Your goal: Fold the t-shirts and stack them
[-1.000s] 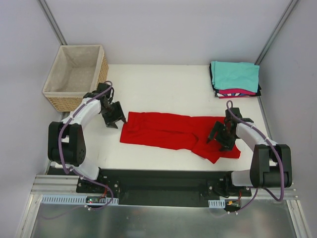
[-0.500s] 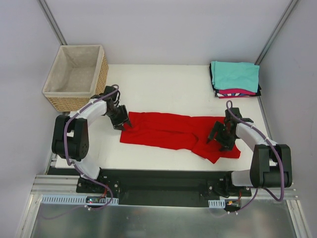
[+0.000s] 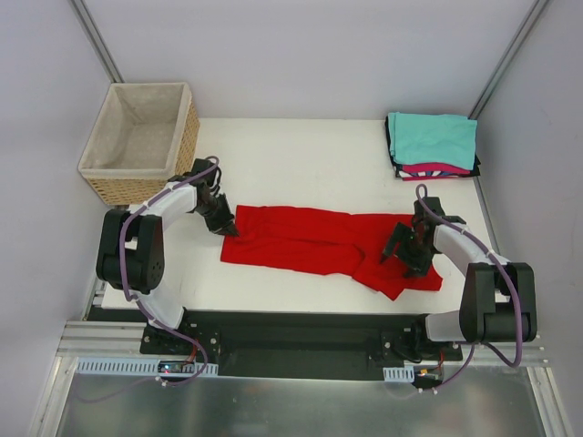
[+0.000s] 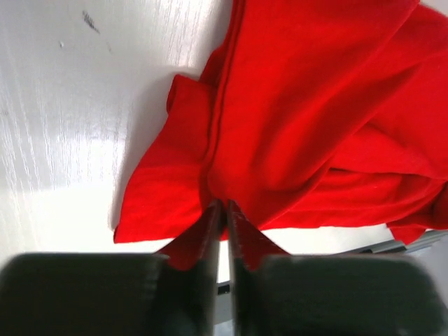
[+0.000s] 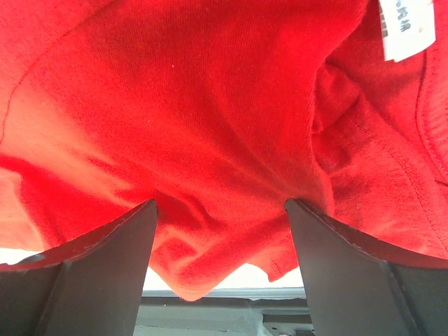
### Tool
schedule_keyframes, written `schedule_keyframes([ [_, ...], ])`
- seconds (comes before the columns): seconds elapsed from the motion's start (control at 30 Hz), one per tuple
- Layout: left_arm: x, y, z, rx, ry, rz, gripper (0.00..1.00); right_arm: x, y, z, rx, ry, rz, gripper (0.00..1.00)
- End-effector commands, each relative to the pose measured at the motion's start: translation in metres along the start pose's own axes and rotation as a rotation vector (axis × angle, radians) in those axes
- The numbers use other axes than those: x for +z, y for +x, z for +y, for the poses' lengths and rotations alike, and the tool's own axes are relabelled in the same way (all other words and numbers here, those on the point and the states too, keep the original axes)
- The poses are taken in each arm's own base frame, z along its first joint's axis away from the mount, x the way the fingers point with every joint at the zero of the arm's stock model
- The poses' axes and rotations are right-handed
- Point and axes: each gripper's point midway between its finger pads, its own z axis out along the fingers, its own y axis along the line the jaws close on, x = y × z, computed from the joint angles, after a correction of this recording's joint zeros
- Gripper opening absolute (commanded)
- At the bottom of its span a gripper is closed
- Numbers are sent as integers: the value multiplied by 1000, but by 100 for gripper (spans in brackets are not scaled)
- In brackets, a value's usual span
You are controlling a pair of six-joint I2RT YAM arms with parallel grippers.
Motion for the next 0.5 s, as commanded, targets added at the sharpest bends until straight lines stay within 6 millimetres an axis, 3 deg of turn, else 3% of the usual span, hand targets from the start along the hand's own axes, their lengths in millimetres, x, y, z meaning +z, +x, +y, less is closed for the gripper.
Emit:
schedule_keyframes([
  [0.0,2,3,-4,-6,8,20,0,19,14,-9,3,21,48,80],
  [0.27,-1,-5,-2,7,-19,-12,0,19,14,-9,1,22,46,79],
  [0.47,-25,-31,-8,49,-60,-91,0,18,14,-9,1,20,42,79],
])
